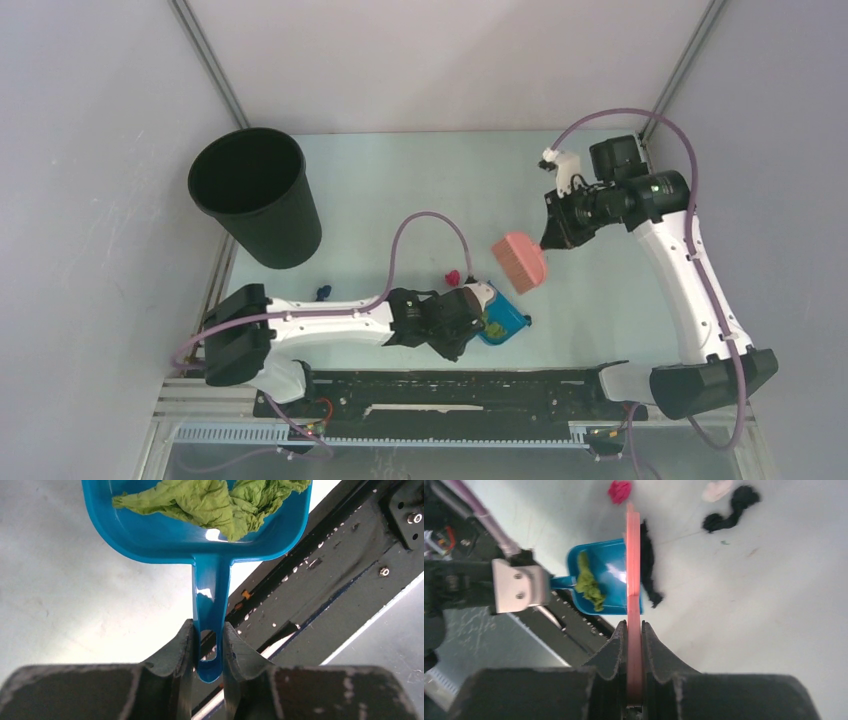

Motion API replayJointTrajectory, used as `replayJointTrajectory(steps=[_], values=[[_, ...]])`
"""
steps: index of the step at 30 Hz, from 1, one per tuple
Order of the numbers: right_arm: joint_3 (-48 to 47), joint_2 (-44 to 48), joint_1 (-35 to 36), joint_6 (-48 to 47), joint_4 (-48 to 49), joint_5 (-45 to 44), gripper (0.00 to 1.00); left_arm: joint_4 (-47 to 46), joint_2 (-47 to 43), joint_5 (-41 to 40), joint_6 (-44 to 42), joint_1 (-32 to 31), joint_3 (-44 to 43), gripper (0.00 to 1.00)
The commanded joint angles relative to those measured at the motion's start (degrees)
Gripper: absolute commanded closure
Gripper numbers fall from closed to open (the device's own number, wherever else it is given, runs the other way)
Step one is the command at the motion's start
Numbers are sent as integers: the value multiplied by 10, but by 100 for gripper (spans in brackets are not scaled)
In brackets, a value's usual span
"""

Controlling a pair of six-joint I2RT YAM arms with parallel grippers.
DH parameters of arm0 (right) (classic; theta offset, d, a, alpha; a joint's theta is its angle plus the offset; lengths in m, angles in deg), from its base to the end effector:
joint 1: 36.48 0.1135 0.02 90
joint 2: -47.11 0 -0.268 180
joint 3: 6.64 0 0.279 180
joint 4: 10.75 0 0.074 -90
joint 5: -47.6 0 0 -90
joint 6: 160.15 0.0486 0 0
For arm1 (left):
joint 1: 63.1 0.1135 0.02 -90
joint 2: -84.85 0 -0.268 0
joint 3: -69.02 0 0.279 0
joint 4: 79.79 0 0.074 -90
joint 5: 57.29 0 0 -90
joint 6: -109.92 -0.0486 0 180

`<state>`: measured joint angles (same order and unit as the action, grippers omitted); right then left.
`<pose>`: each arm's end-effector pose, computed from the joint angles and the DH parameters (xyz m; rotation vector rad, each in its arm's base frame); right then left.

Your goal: Sweep away the paper scraps from the table

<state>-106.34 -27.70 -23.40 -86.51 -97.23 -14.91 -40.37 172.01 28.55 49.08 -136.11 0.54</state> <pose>0.2468 0.0804 0.3866 -0.8071 2.4459 0.6099 0.1015 -0.3201 0.1878 0.9772 2.5026 -0.5361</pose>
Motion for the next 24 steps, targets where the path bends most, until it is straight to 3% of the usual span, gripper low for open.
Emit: replayJointTrajectory(steps=[1, 7, 12, 24], values=[[-28, -2, -1, -15, 21, -121, 100, 94, -58, -9, 61, -5, -10, 100], [63, -28, 18, -13, 93, -210, 100, 161, -124, 56, 78, -6, 51, 100], [121, -66, 54, 7, 128, -226, 100, 143, -105, 62, 58, -6, 72, 100], [126, -103, 66, 19, 70, 76, 100, 92, 58, 53, 24, -6, -31, 100]])
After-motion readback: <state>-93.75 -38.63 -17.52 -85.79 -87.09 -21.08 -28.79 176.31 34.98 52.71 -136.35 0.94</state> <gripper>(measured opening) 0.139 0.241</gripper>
